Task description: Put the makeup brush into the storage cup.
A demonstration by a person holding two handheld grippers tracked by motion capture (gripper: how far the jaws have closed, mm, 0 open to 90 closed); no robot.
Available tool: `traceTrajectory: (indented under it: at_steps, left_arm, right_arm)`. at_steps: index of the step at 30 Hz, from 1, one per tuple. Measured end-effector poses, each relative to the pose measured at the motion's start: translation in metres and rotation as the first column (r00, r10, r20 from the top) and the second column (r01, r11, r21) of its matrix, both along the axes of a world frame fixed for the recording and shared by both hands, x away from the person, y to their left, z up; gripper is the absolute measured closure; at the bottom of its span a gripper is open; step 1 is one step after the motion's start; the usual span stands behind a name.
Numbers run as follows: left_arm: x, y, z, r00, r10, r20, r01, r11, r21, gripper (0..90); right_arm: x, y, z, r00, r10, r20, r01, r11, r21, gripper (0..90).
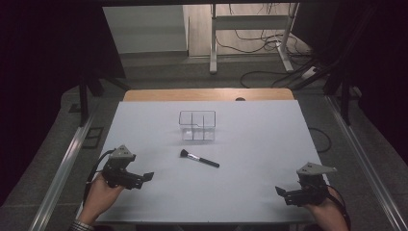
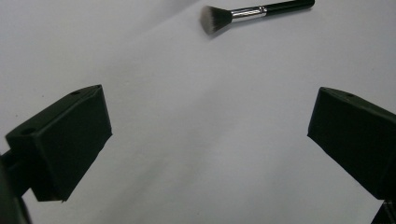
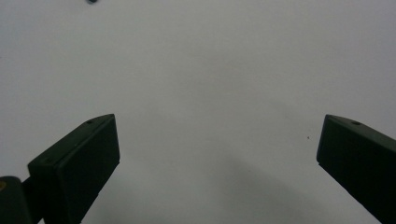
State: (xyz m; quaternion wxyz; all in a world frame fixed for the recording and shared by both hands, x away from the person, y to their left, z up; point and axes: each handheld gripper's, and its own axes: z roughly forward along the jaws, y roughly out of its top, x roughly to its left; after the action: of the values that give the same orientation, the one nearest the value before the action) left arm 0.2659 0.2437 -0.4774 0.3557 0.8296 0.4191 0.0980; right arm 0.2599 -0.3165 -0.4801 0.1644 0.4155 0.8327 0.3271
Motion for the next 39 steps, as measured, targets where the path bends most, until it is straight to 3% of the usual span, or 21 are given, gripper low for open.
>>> traceTrajectory:
  at_steps: [12,25,39]
  left_arm:
    - [0.014,-0.008,0.005,0.9995,-0.026,-0.019,0.026,0.9993,0.025,0.1]
    - [0.033,-0.024,0.008,0.9968,-0.068,-0.042,0.071,0.994,0.083,0.2]
    - [0.05,-0.04,0.009,0.9934,-0.098,-0.059,0.104,0.9889,0.107,0.3]
  right_arm:
    - [0.0,0.001,-0.001,1.0,0.0,0.0,0.0,1.0,-0.01,0.0]
    - [0.001,0.001,-0.002,1.0,0.0,-0.008,0.0,1.0,-0.022,0.0]
    - [0.001,0.002,-0.003,0.9999,0.001,-0.013,-0.001,1.0,-0.026,0.0]
